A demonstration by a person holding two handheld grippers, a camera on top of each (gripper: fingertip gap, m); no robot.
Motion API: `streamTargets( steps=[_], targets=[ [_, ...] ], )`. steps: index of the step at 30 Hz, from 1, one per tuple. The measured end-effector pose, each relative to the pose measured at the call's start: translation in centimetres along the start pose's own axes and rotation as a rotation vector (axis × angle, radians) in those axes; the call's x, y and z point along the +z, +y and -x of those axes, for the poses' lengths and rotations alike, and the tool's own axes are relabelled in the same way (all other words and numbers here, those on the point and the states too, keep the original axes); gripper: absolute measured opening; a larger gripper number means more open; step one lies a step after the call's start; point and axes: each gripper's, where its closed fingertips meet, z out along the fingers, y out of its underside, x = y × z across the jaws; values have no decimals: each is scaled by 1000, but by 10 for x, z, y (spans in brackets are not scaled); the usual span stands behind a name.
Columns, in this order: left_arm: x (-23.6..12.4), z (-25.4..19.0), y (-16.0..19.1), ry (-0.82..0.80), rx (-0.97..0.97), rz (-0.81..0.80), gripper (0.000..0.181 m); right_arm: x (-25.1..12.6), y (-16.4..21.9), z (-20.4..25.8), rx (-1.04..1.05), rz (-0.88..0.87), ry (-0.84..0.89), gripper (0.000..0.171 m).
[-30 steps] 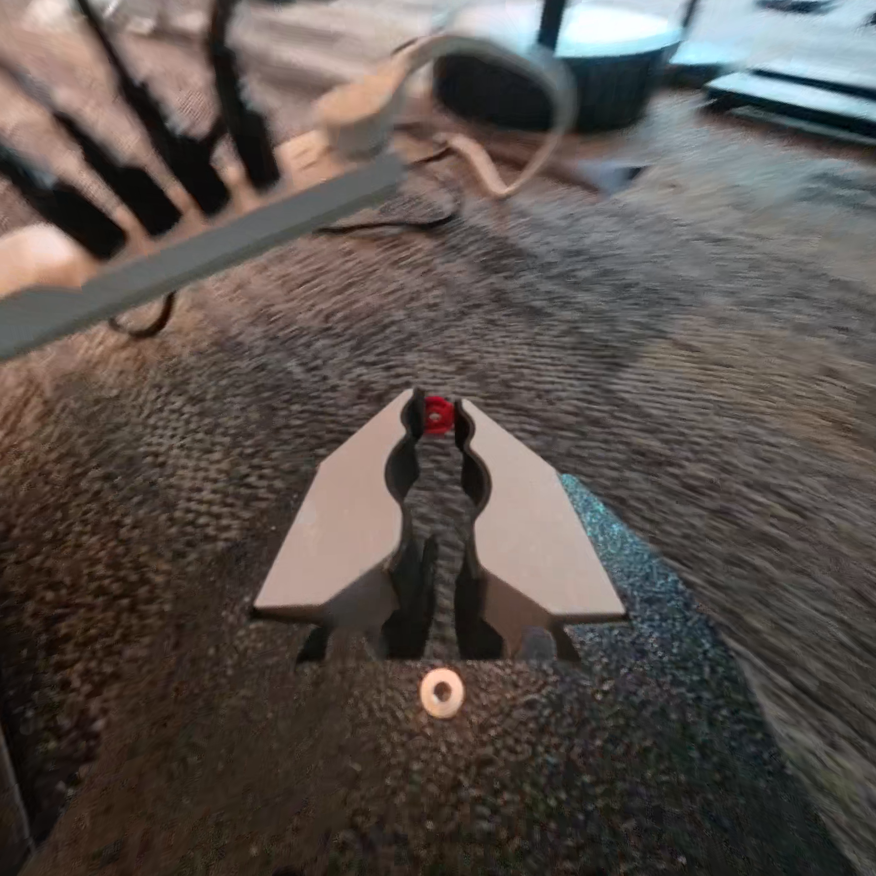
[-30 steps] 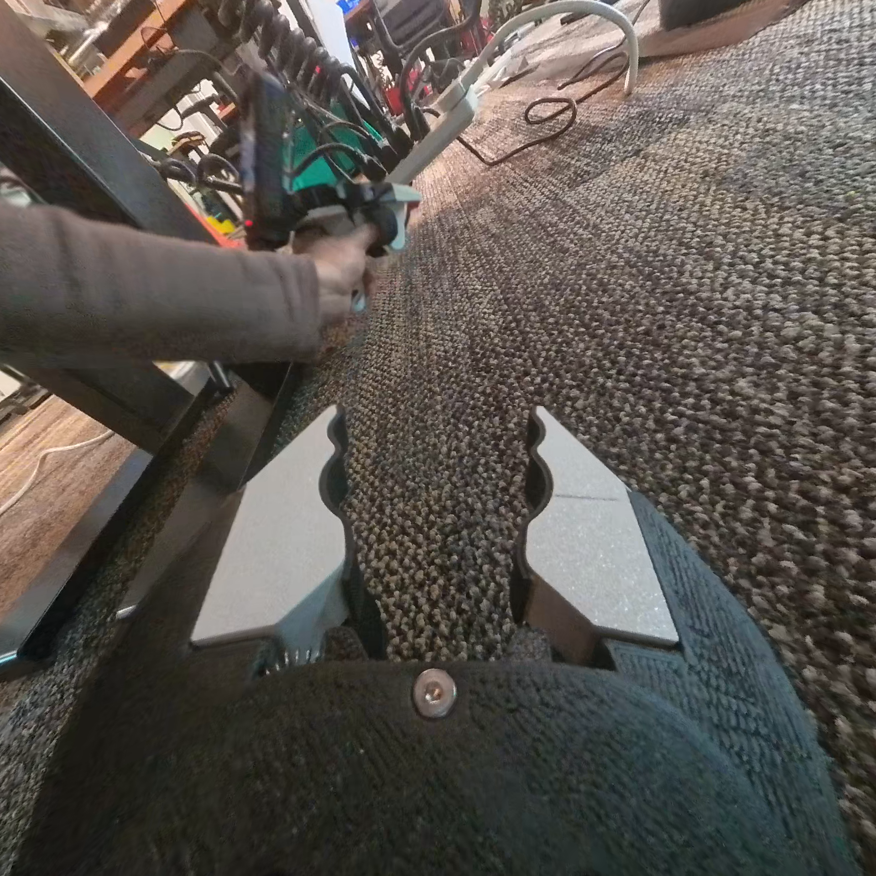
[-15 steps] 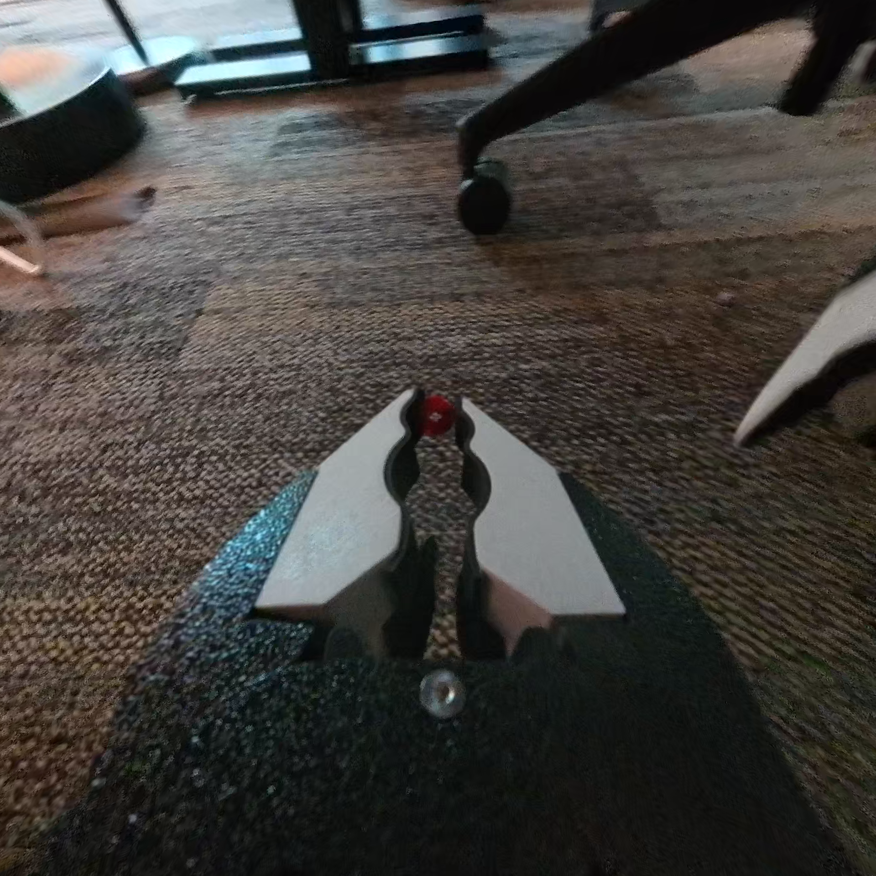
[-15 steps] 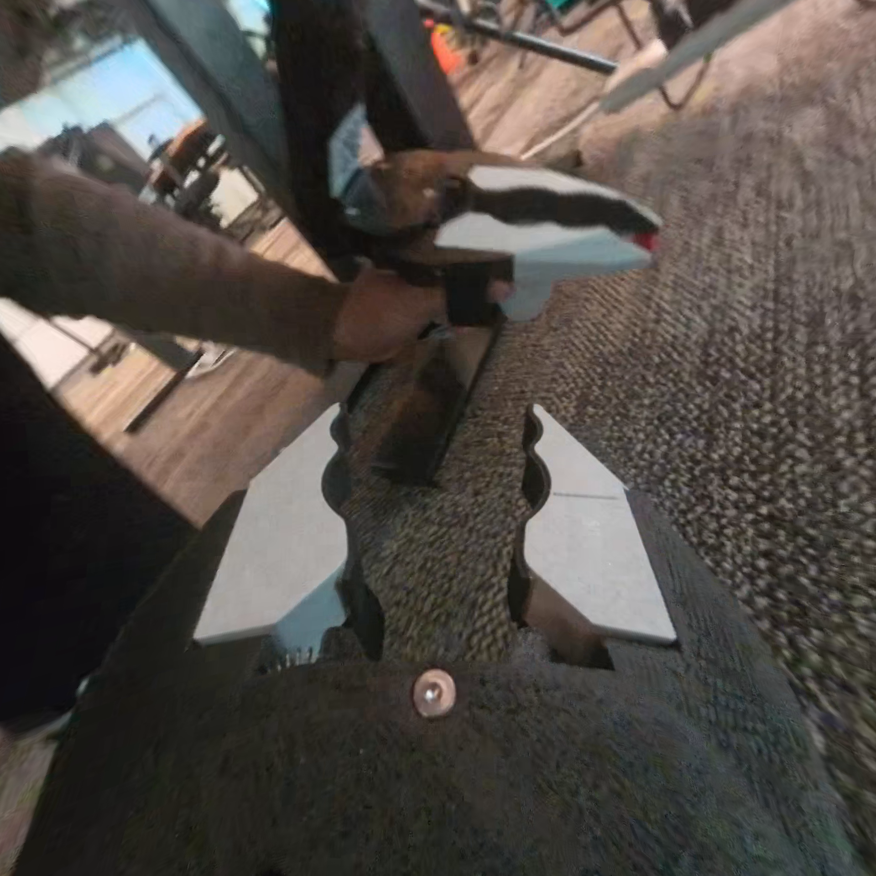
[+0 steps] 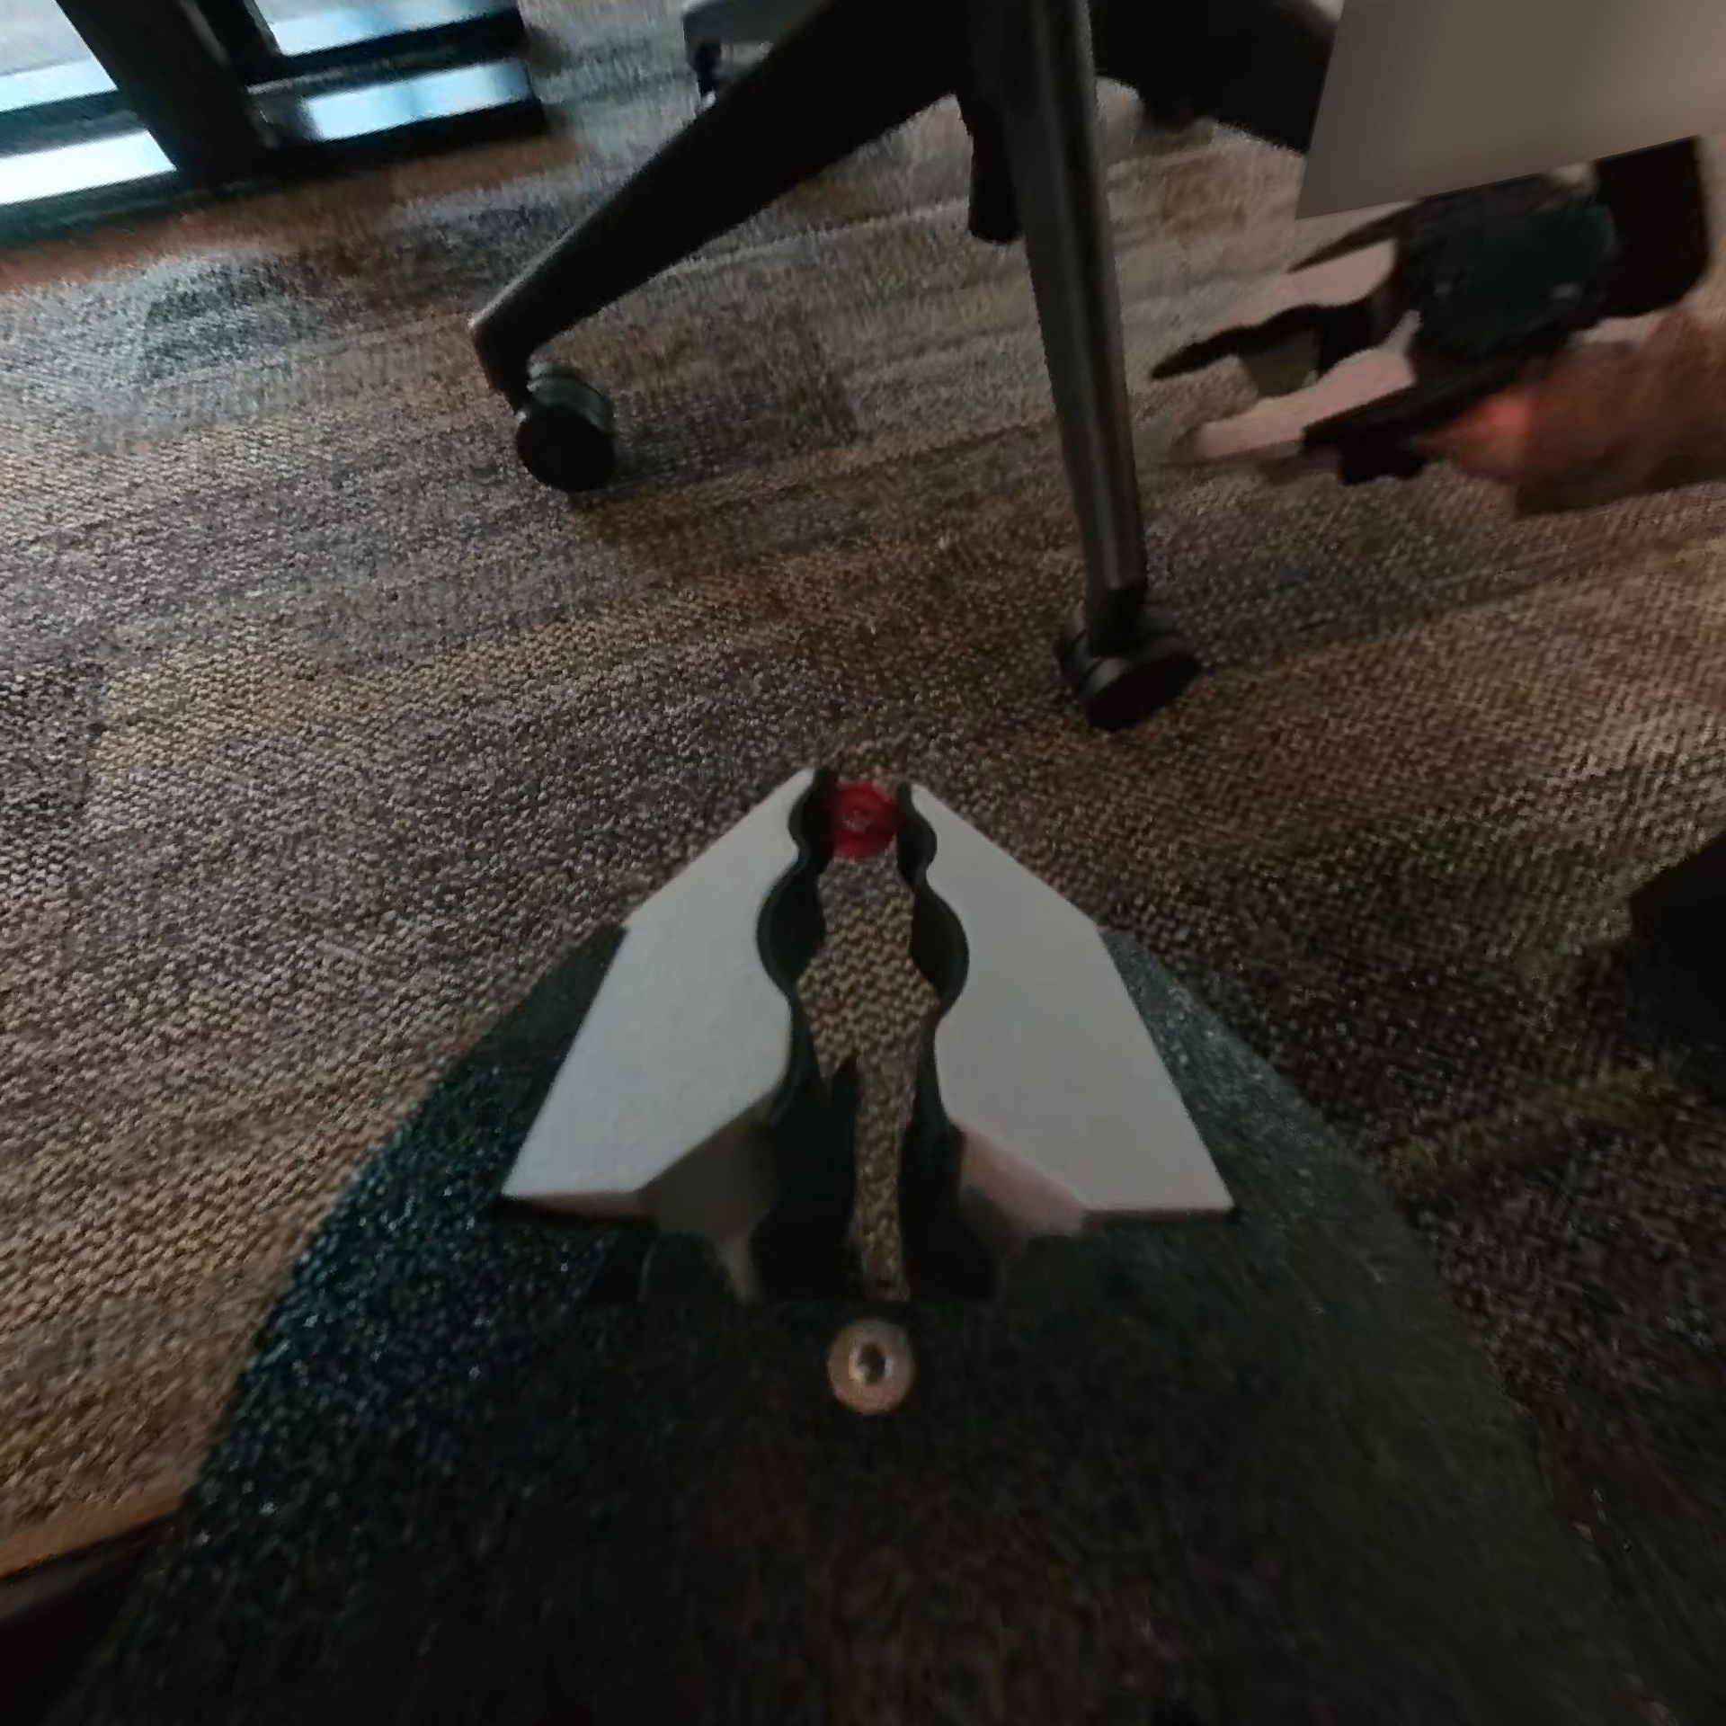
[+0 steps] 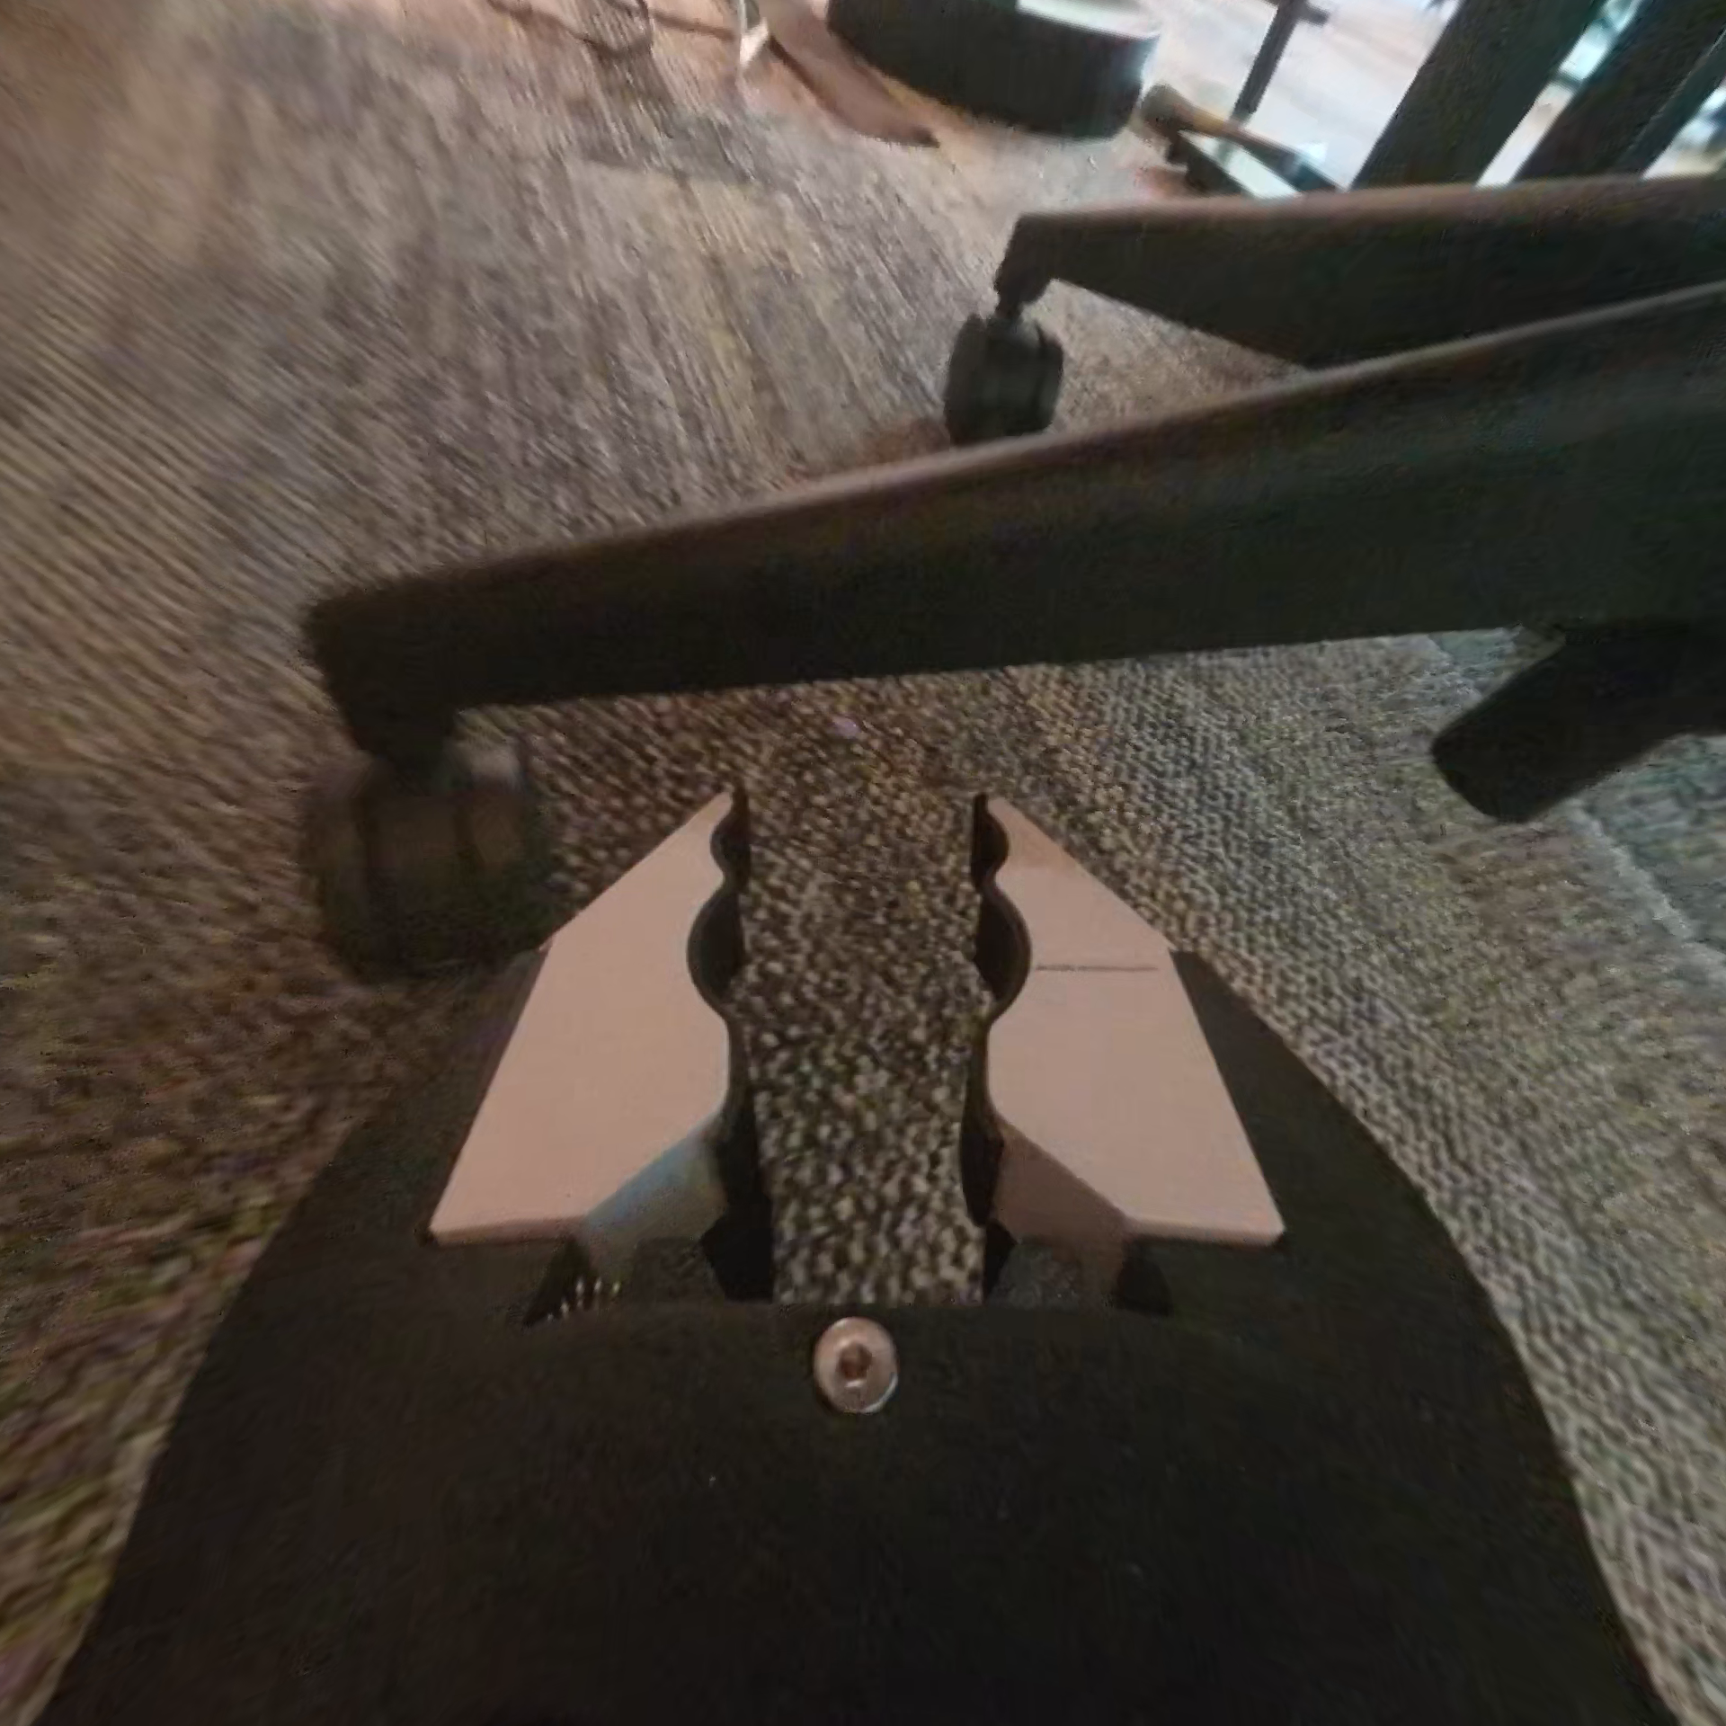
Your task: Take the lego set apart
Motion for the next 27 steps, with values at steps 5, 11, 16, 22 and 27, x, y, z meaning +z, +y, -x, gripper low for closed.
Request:
streamTargets(
  steps=[5,11,16,22,27],
  targets=[
    [-29,-10,-15,-4,77,58,10,7,1,-14,214,-9,-20,49],
    [-42,-16,-40,-8,-25,-45,11,-5,-115,29,-39,115,-307,29],
    [-38,-21,-47,2,-18,-67,11,67,-98,20,33,785,-474,23],
    [-46,-24,-46,2,-25,-50,11,121,-2,17,220,1308,-475,28],
    [-55,-22,-43,-9,-37,-42,11,126,34,14,298,1424,-388,27]
  ],
)
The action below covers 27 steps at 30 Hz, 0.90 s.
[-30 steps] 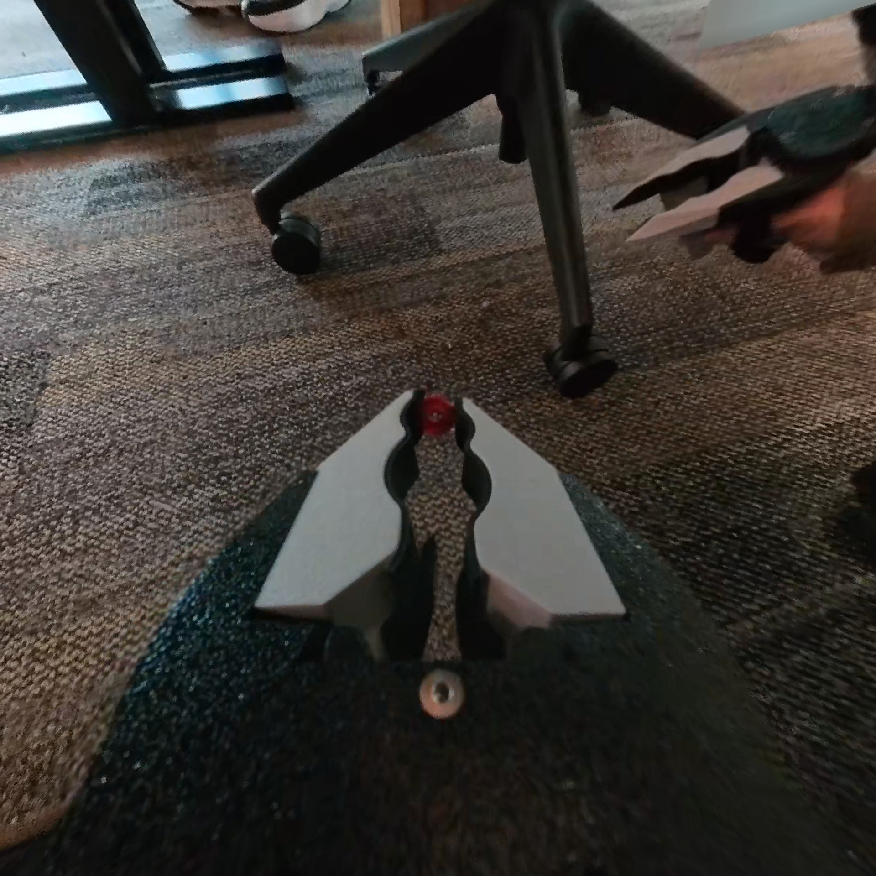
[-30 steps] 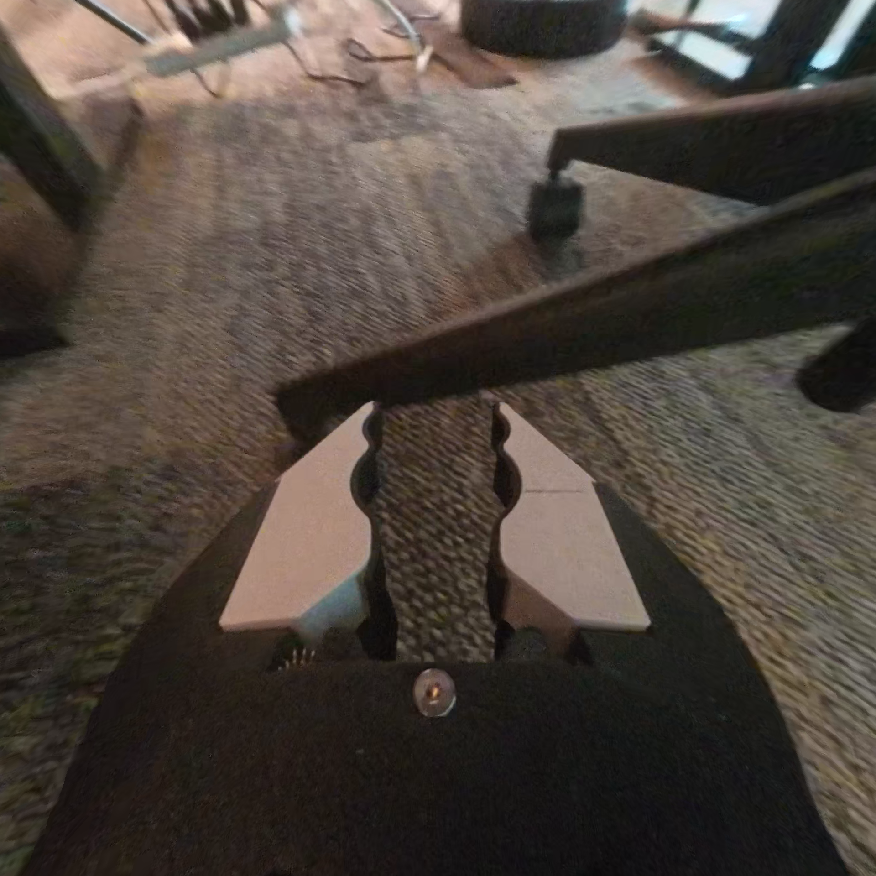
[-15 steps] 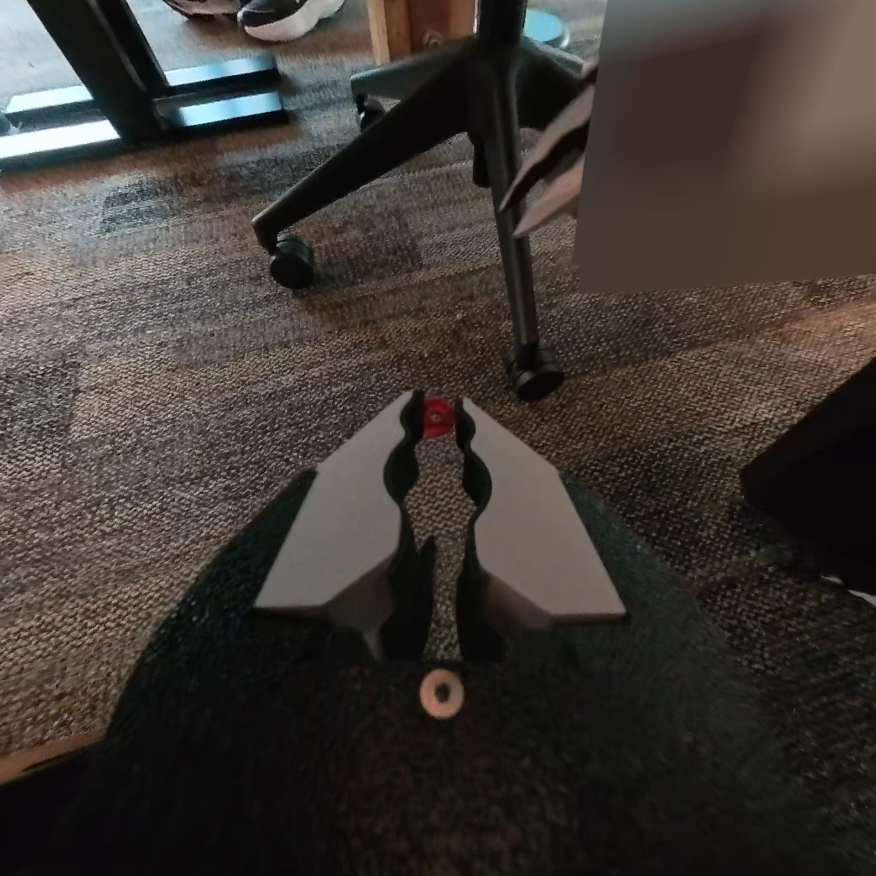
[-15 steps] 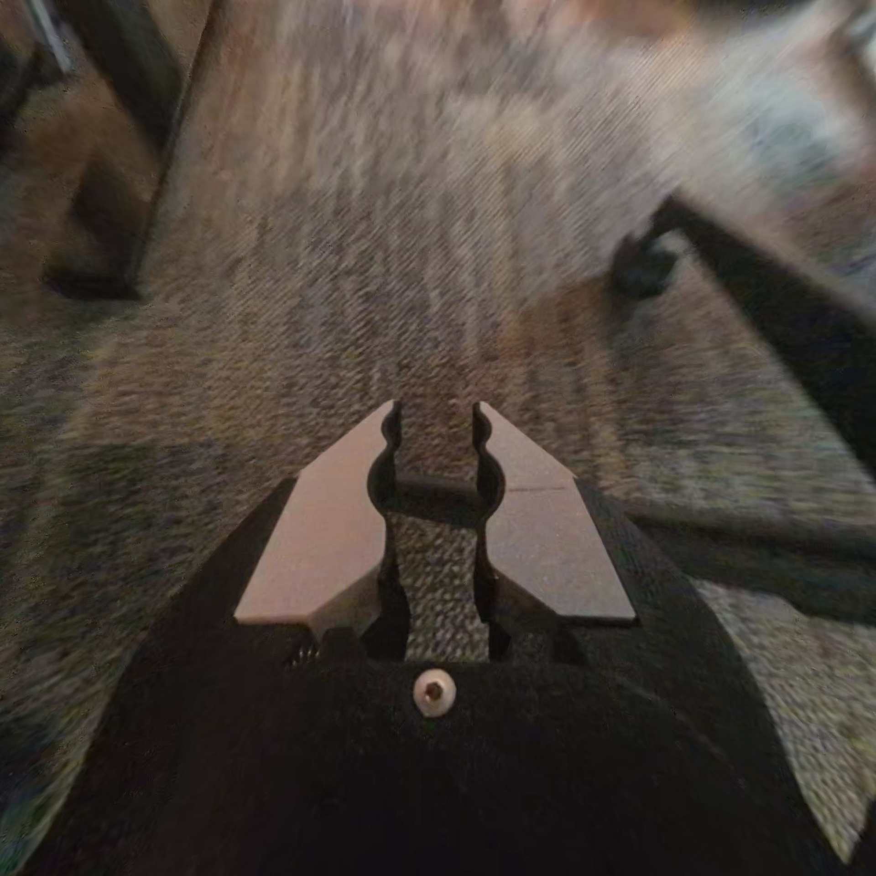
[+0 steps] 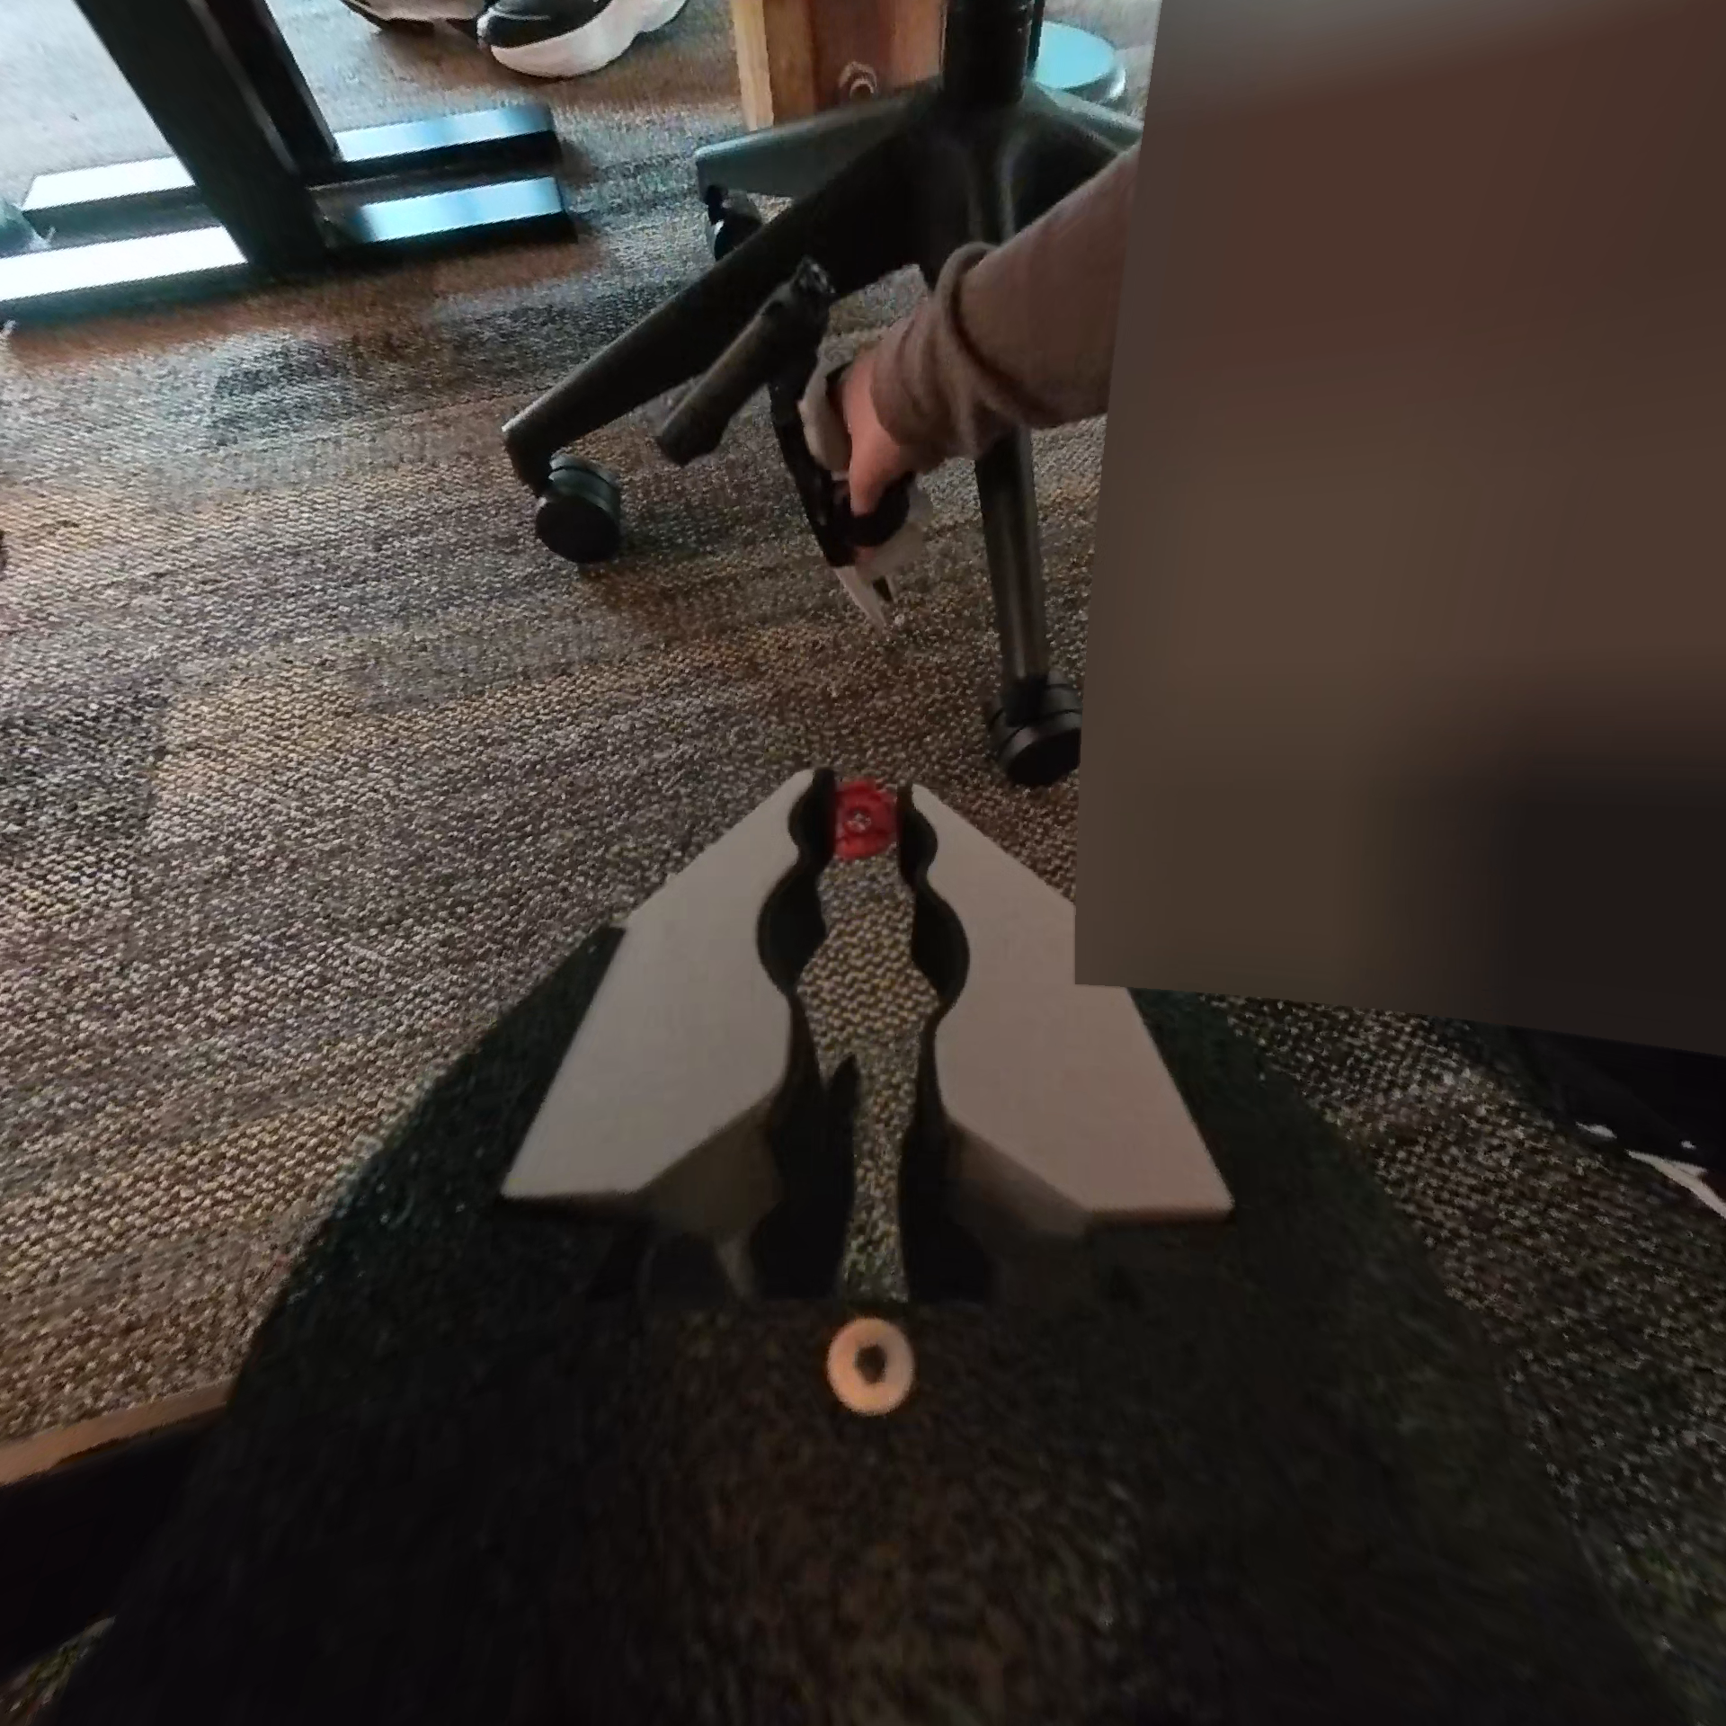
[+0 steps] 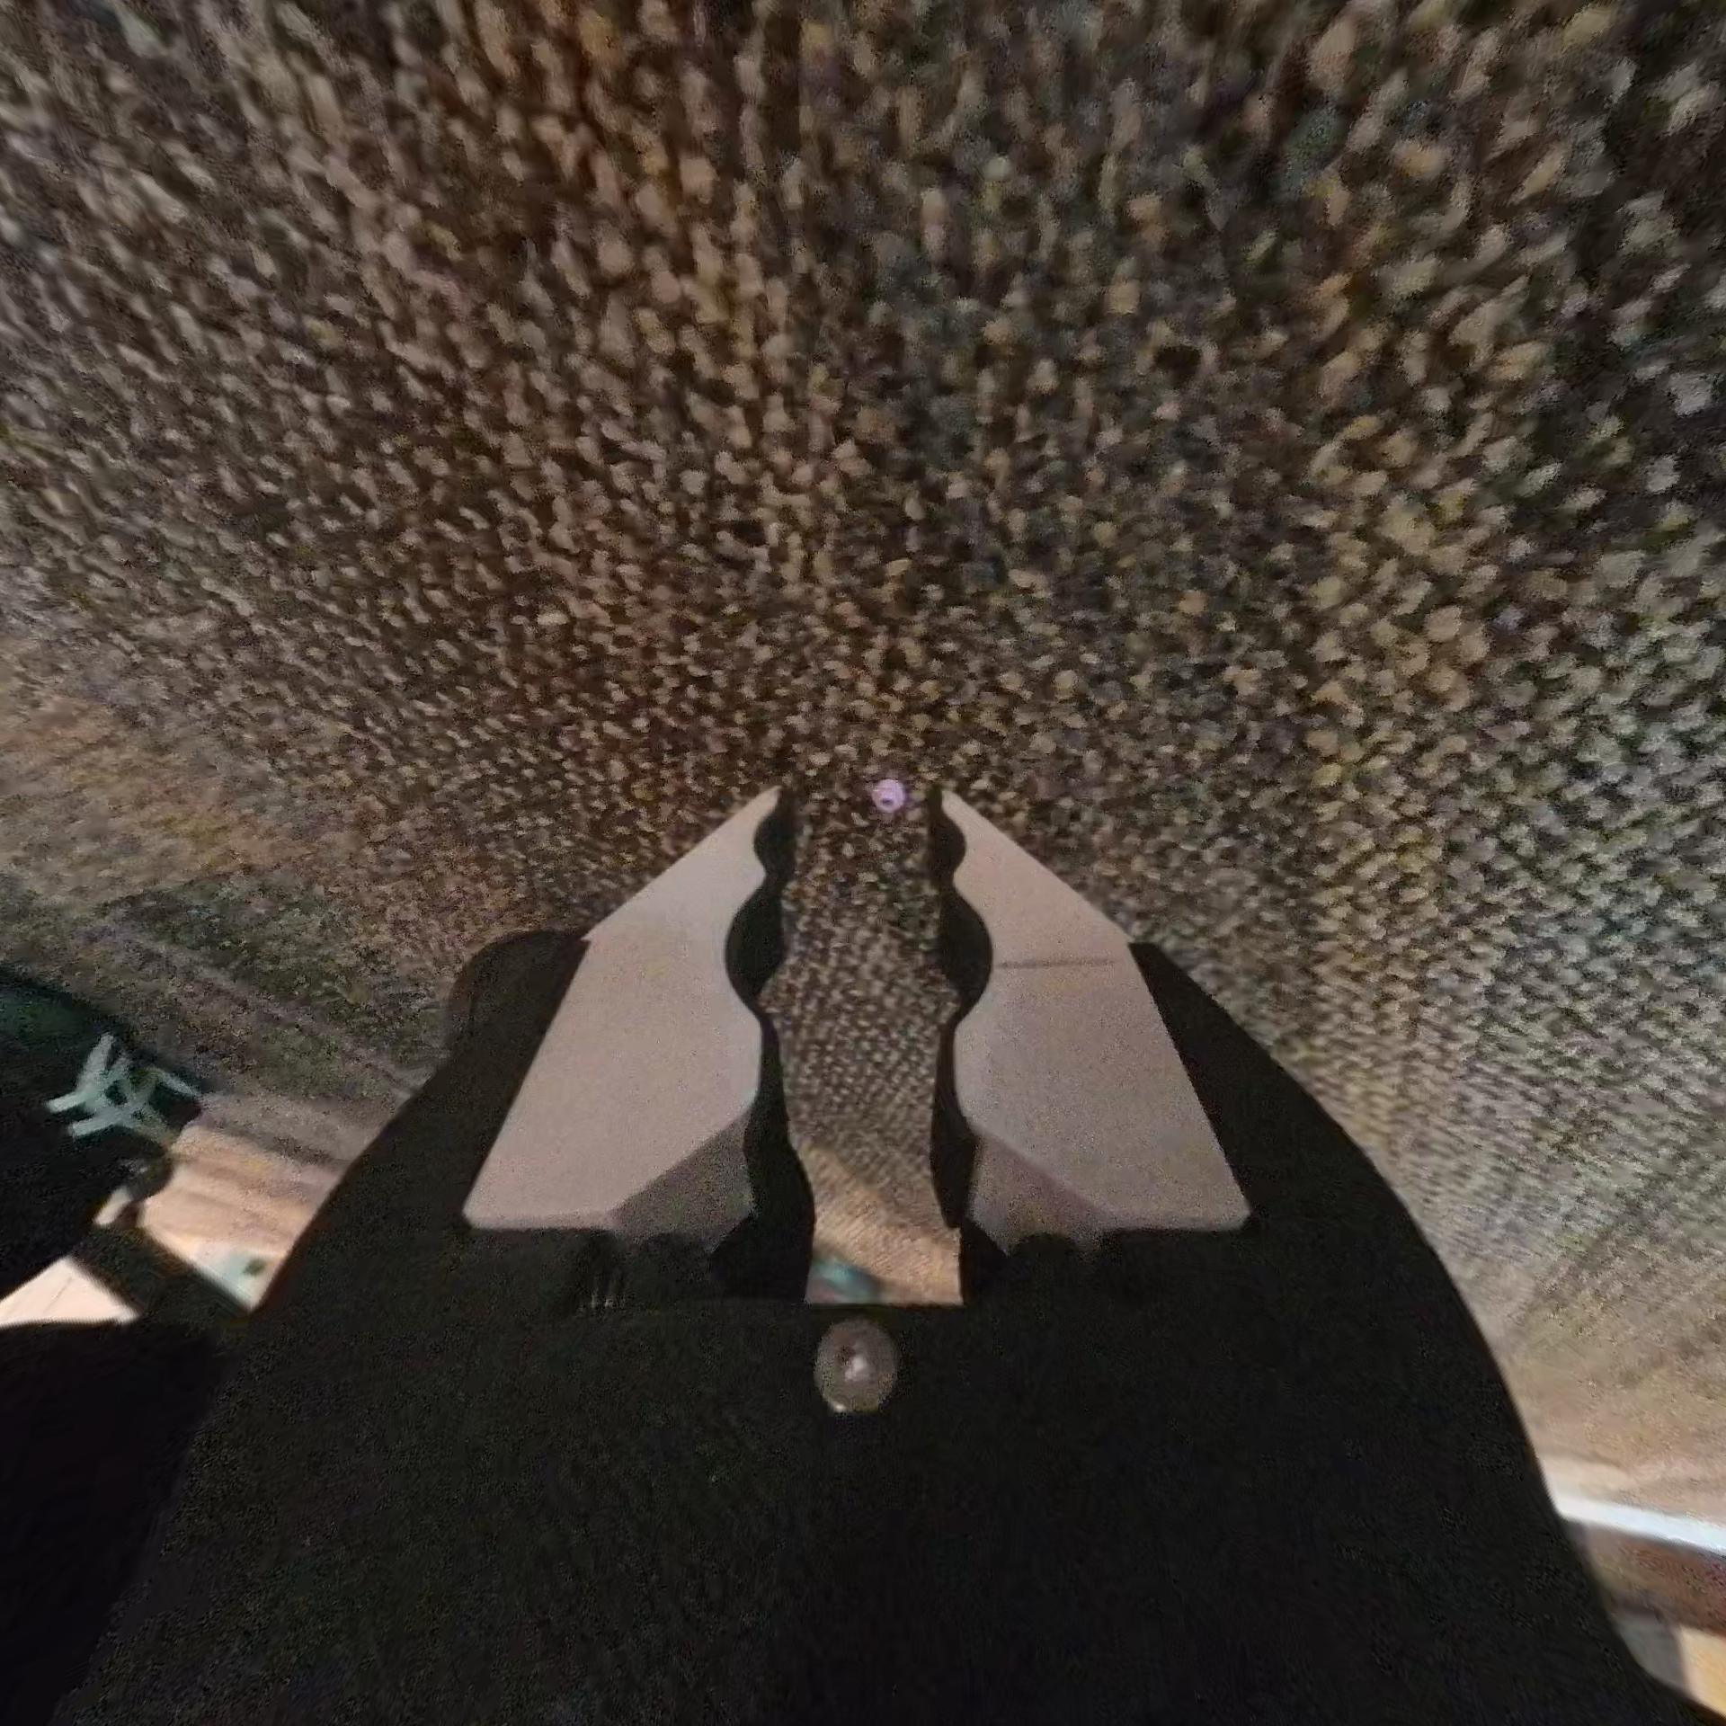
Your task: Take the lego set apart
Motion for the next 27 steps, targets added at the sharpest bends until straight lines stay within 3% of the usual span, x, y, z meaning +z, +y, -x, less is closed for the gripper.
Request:
streamTargets(
  steps=[6,27],
  targets=[
    [-3,3,2,-6,-18,1,11,6,-5,-5,-69,-8,99,20],
    [-12,5,13,-12,-71,19,10,13,5,-7,-38,76,130,13]
  ],
)
